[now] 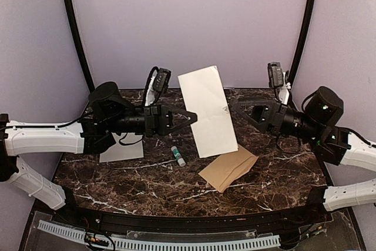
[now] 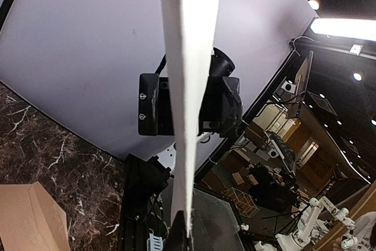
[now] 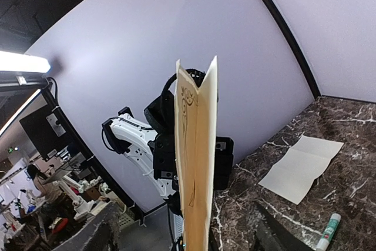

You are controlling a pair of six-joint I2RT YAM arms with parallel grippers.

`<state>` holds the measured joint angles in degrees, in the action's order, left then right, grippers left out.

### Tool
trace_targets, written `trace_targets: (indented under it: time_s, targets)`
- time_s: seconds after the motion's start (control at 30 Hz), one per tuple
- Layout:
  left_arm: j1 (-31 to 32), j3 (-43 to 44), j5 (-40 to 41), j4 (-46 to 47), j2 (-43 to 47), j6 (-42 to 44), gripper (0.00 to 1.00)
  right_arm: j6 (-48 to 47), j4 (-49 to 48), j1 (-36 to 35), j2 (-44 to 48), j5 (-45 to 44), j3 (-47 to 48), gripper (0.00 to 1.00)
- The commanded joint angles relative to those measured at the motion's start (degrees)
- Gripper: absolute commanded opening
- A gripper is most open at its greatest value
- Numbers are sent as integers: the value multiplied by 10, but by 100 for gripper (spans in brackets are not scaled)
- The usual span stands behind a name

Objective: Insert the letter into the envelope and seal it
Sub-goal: Fold the letter.

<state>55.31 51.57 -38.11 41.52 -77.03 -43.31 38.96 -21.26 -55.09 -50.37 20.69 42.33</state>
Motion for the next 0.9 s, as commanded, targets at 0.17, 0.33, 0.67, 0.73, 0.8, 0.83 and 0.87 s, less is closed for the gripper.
trace_targets:
  time_s: [0.17, 0.33, 0.67, 0.73, 0.8, 0.83, 0.87]
  targets:
    - [2, -6, -10, 17, 22, 5, 0, -11, 25, 0, 0, -11, 0, 89]
    - [2, -5, -9, 7, 21, 6, 0, -18, 38, -4, -39, 23, 29, 87]
    - [14, 15, 15, -96, 16, 63, 0, -35, 45, -7, -74, 49, 62, 21]
    - [15, 15, 11, -89, 13, 61, 0, -33, 44, -8, -76, 50, 62, 4]
    - [16, 16, 4, -83, 9, 55, 9, -30, 42, -9, -76, 45, 58, 0]
    - [16, 16, 2, -79, 7, 53, 24, -28, 38, -9, -74, 39, 55, 0]
    - [17, 15, -1, -76, 4, 50, 31, -26, 32, -8, -71, 33, 51, 0]
